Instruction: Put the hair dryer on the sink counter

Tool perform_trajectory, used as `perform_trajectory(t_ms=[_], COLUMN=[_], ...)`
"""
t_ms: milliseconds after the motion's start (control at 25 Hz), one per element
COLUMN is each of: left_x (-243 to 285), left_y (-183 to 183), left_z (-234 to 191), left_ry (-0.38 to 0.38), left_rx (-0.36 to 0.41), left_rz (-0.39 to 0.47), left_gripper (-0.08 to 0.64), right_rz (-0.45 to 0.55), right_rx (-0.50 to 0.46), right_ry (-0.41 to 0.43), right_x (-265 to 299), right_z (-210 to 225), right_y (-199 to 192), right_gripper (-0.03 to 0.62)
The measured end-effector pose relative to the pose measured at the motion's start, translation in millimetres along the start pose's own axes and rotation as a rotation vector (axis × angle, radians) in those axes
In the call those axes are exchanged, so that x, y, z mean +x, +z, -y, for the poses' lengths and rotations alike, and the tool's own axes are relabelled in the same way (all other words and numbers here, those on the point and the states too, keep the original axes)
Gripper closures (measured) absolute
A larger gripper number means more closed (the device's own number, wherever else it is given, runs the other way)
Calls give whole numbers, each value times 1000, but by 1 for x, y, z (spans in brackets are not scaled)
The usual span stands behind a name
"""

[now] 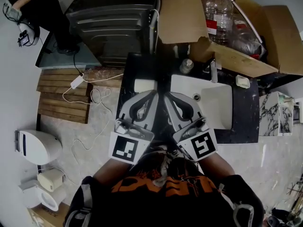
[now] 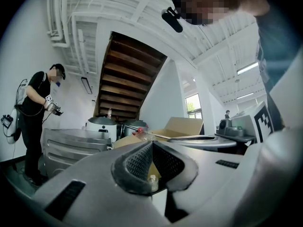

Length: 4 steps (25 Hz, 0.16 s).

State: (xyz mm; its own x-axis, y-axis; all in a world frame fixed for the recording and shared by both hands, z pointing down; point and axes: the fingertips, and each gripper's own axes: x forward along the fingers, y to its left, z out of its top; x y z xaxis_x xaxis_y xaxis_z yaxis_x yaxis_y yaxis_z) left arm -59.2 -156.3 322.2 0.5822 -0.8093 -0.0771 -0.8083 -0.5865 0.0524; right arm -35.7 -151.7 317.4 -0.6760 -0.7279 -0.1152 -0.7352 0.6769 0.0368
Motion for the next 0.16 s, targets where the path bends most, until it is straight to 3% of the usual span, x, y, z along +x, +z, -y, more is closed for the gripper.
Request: perform_trajectory(t_ms=[160], left_x=[6], left_y=[-3], left_z=[3], left_ry=[-17], left_rx=[-4], left_rz=[-6], left_gripper=[537], right_rz=[-14], right_rx=[-10], right_ry=[-4], right_x=[0], right_z=[3], right_y=[-6], right_gripper=[578])
